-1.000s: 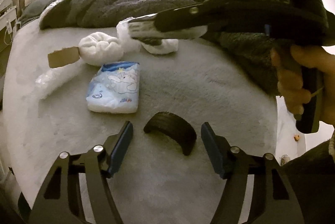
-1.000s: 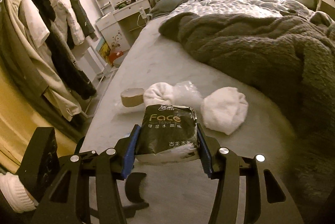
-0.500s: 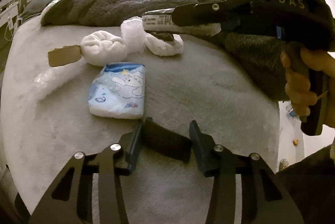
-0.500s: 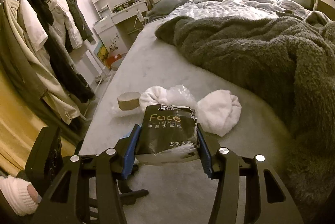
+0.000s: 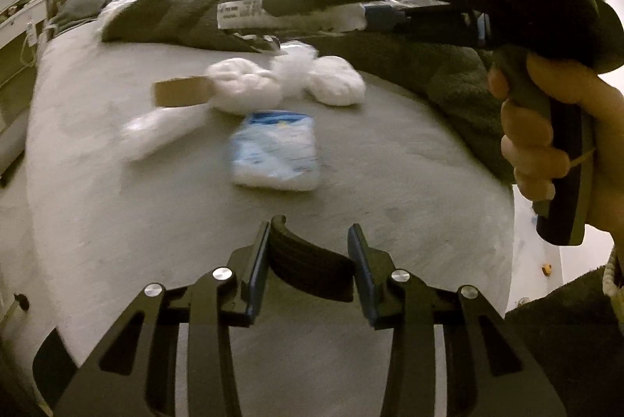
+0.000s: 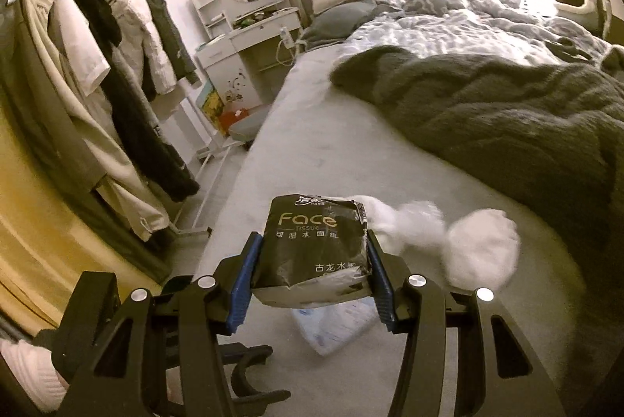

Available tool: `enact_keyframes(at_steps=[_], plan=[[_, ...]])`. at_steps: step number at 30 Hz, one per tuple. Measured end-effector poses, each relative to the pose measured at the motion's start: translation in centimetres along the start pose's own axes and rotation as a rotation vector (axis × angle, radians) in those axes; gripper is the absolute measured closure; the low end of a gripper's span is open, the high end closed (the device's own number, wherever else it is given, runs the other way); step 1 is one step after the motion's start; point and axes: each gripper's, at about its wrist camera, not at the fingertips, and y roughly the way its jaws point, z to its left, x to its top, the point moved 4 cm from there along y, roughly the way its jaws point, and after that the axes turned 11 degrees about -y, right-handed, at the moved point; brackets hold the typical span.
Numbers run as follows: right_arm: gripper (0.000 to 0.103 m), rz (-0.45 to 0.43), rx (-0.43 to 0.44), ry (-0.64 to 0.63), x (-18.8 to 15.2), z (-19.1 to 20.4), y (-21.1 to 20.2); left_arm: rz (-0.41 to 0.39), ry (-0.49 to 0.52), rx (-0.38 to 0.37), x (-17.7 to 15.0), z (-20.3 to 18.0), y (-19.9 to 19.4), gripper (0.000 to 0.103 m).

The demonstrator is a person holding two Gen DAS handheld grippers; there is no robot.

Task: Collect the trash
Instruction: 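Carry the tissue pack with the right tool over the black bin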

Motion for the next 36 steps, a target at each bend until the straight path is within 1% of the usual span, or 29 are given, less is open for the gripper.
enact_keyframes(at_steps=[4,10,14,19,25,29,31,36], plan=[[0.05,-0.002,0.022,-0.019,1.0,2.0,1.3,-0.023,-0.034,0.048,0.1,2.4,-1.9,0.061],[0.05,0.011,0.059,-0.055,2.1,5.4,3.6,-0.048,-0.114,0.124,0.3,6.8,-4.6,0.061],[0.05,0.025,0.077,-0.078,2.5,7.3,5.1,-0.044,-0.16,0.187,-0.3,9.9,-5.7,0.061],[0.05,0.04,0.1,-0.101,2.9,9.7,6.7,-0.036,-0.209,0.228,-1.4,13.1,-7.1,0.061],[0.05,0.057,0.143,-0.122,3.3,12.9,8.6,-0.009,-0.299,0.286,-3.7,17.5,-8.0,0.061],[0.05,0.068,0.167,-0.135,3.4,15.0,9.7,0.022,-0.365,0.31,-5.4,20.2,-8.4,0.061],[0.05,0.08,0.184,-0.137,3.4,16.3,10.7,0.039,-0.4,0.333,-6.6,22.0,-8.8,0.061],[0.05,0.124,0.217,-0.179,3.0,20.0,12.9,0.073,-0.499,0.359,-9.4,25.7,-9.4,0.061]])
